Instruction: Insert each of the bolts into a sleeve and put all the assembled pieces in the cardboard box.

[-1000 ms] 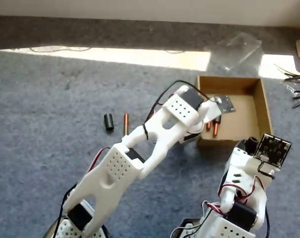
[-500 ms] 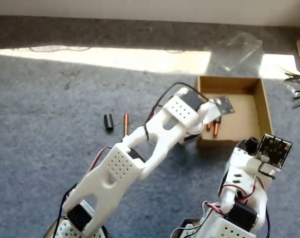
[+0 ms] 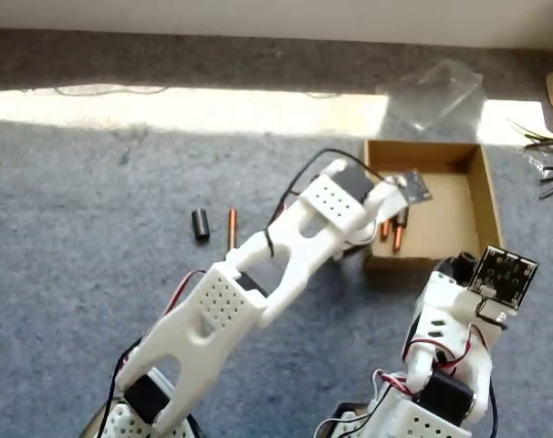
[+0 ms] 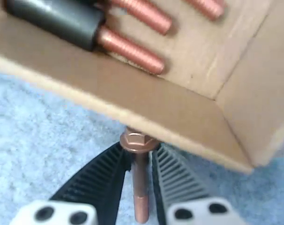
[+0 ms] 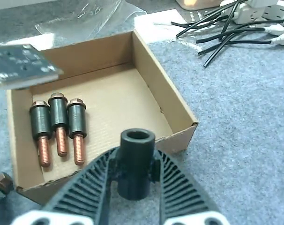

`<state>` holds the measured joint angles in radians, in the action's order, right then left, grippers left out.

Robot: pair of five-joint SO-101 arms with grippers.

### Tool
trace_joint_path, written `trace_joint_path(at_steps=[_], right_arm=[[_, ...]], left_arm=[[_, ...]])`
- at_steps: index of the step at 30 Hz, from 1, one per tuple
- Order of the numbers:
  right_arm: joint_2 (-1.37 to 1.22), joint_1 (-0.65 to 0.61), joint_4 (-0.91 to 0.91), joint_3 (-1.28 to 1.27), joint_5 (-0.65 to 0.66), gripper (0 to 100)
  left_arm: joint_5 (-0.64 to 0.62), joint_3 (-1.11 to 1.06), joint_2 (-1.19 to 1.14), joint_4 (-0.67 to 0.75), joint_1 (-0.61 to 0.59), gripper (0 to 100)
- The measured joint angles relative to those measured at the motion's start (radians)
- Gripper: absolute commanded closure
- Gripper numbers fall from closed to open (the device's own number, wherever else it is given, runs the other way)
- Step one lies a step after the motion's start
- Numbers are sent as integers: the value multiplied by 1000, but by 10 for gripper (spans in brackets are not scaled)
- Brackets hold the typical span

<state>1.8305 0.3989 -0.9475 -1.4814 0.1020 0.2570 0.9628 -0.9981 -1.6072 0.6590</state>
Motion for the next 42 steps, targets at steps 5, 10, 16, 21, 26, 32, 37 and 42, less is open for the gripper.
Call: trace_joint_path(at_steps=[5, 10, 16, 21, 26, 32, 37, 42], right_arm=[[0, 0, 0, 0, 0, 994], [0, -63, 0, 0, 0, 994], [0, -186, 0, 0, 0, 994], [0, -290, 0, 0, 0, 994], [0, -405, 0, 0, 18, 994], [0, -551, 0, 31, 54, 994], [0, -692, 75, 38, 57, 994], [0, -763, 265, 20, 57, 994]], left_arm=[[-81, 120, -2, -63, -69, 994], [-91, 239, 0, -129, -117, 994], [-97, 295, -2, -143, -206, 994], [-94, 318, -3, -143, -275, 994], [-97, 319, -3, -144, -342, 994], [-120, 281, 23, -144, -439, 994], [-141, 190, 94, -144, -494, 994], [-138, 95, 186, -146, -529, 994]])
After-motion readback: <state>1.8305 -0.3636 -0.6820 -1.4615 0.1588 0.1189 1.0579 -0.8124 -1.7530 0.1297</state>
